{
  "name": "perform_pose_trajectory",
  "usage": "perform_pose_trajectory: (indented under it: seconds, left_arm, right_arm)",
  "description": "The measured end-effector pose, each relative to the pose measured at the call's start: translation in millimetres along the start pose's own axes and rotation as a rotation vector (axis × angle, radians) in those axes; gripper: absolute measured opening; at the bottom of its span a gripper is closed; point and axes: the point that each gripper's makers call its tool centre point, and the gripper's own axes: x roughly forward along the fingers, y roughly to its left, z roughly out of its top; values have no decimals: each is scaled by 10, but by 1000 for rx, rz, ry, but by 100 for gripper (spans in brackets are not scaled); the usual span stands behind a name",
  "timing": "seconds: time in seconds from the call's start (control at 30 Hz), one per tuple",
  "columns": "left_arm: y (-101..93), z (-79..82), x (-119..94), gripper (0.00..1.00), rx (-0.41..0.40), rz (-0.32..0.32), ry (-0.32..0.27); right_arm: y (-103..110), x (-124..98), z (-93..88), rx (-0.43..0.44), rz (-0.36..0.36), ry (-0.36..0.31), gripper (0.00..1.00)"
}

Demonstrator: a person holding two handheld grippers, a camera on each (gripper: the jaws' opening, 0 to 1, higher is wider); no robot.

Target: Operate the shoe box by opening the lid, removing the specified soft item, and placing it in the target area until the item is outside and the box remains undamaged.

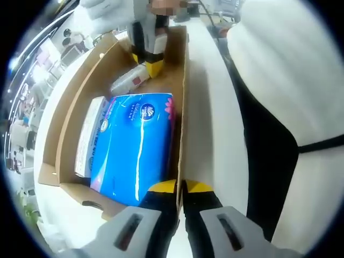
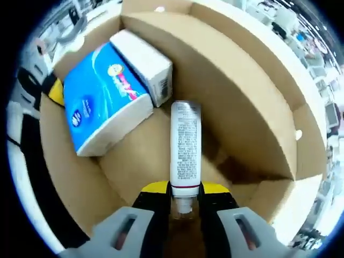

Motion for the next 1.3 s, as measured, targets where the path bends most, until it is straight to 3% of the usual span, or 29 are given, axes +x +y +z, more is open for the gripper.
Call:
perform_pose_trajectory:
  seconds: [0.03,0.13,0.17,0.27,0.37,0.53,0.97,1.3]
  left_arm:
    - [-3,0,-1,3,0,0,0]
    - [-3,1,-4,3,0,-2,-2]
    - [-4,2,-5,3,4,-1,-3]
    - [-6,3,-6,3,8,-3,-5]
    - [-7,7,-8,3,9,-8,-5]
    - [-8,8,-9,3,11,-7,-6]
    - [-1,5,-2,3,3,-1,-6]
    - [5,2,1,3,-4,3,-6]
  right_arm:
    - [1,-44,27,62,6,-29,18]
    - [11,-90,25,78,15,-47,18]
    - [69,-123,74,113,42,-91,18]
    - [67,-156,30,108,32,-75,18]
    - [193,-293,107,160,113,-154,18]
    - [101,-447,51,231,82,-198,18]
    - [87,-616,14,388,153,-317,18]
    - [132,-610,9,371,145,-333,18]
